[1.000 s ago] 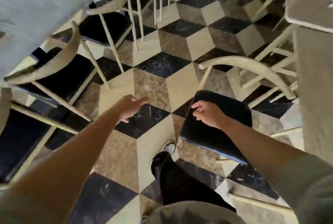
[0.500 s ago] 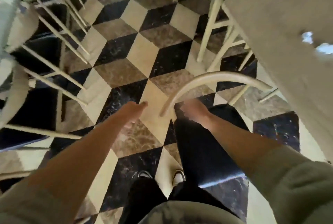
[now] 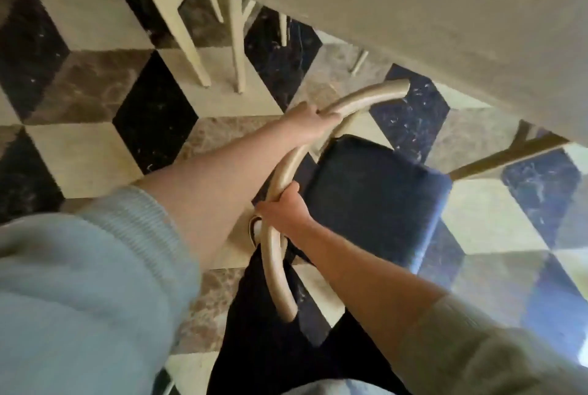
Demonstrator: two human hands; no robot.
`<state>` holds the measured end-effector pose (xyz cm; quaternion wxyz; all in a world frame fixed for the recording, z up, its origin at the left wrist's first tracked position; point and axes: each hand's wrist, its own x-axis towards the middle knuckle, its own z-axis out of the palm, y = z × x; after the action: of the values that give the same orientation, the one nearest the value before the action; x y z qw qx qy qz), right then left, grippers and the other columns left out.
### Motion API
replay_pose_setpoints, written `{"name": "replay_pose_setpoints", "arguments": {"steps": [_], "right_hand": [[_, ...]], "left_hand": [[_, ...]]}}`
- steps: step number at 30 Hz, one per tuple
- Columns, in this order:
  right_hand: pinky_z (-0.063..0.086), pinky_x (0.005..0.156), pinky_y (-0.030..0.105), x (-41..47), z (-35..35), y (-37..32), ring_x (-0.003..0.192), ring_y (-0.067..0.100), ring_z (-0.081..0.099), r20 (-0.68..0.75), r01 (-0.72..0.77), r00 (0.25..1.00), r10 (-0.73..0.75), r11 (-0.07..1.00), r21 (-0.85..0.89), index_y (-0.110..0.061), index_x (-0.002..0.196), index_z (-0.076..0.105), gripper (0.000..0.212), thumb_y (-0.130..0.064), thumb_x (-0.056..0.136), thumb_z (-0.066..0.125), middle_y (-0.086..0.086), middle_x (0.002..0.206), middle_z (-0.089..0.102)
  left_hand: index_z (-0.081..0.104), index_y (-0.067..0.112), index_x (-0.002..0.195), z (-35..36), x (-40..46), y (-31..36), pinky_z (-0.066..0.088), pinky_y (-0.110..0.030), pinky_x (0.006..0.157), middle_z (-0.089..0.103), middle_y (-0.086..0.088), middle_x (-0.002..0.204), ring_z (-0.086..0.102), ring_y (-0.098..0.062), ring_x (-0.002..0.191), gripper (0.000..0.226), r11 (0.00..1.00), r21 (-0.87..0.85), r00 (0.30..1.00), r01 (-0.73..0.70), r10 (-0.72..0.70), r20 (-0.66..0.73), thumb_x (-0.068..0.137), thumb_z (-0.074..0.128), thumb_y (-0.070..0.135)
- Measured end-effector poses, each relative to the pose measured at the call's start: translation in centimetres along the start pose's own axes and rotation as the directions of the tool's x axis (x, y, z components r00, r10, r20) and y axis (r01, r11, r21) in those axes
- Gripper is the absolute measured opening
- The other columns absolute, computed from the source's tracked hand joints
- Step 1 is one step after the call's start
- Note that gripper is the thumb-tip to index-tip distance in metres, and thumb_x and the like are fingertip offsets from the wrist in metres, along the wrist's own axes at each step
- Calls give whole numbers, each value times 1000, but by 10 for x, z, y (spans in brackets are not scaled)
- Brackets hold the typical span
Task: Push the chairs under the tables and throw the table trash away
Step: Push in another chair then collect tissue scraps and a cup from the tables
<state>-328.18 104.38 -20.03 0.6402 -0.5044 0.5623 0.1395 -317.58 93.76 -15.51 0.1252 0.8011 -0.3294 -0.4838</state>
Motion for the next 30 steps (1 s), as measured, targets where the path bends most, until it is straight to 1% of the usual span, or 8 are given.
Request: {"name": "replay_pose_setpoints", "arguments": {"steps": [4,12,17,21,23,26,28,30], "right_hand": [[55,64,32,2,4,5,94,21,63,-21,-11,1000,17,963,270,-30,139,32,85,-11,71,78,3,106,62],[60,69,35,-3,8,5,97,22,62,-8,-7,1000,10,960,280,-45,153,12,105,-8,76,72,1,108,57],[46,61,22,-10,-3,8,90,12,57,59,-37,998,31,994,99,-45,153,10,107,-11,74,75,-6,104,56],[51,73,30,-16,-21,14,94,15,61,118,-24,992,34,996,-88,-45,151,18,103,-12,71,72,-4,101,61],[55,81,38,-17,-37,15,99,21,62,137,5,990,23,980,-197,-44,149,26,98,-12,68,71,-3,102,62],[49,70,28,-19,-75,20,94,19,62,131,53,991,-5,928,-368,-40,141,43,84,-12,66,66,-6,95,62],[44,64,24,-20,-109,25,87,14,60,92,70,995,-29,874,-481,-38,138,49,75,-8,71,63,-9,93,61],[48,68,29,-21,-152,30,90,18,61,51,75,997,-56,798,-598,-35,135,54,66,-9,75,64,-5,98,62]], "left_hand": [[51,21,115,14,43,32,34,-29,54,53,6,87,53,-12,74,50,984,124,989,-126,115,89,82,67,55],[52,22,120,17,64,26,33,-25,51,53,5,92,51,-9,71,39,976,154,987,-152,143,69,88,69,33],[55,15,127,5,60,10,42,-30,59,56,-2,102,58,-23,84,45,989,105,993,-108,103,56,87,69,31],[56,14,125,-9,59,-18,61,-44,84,68,-8,112,71,-30,94,46,999,-27,1000,19,-19,-17,85,70,32],[56,13,126,-15,57,-31,61,-41,76,70,-9,112,72,-29,91,48,987,-134,993,91,-100,-66,84,73,31],[56,12,129,-19,49,-38,53,-32,52,69,-8,106,65,-22,76,51,951,-244,970,188,-219,-103,84,75,27],[56,13,127,-18,43,-36,52,-27,38,67,-8,100,66,-24,75,47,932,-268,960,245,-272,-68,86,74,27],[56,12,125,-10,40,-27,56,-32,37,69,-13,108,71,-29,84,39,911,-303,957,280,-290,12,94,69,33]]}}
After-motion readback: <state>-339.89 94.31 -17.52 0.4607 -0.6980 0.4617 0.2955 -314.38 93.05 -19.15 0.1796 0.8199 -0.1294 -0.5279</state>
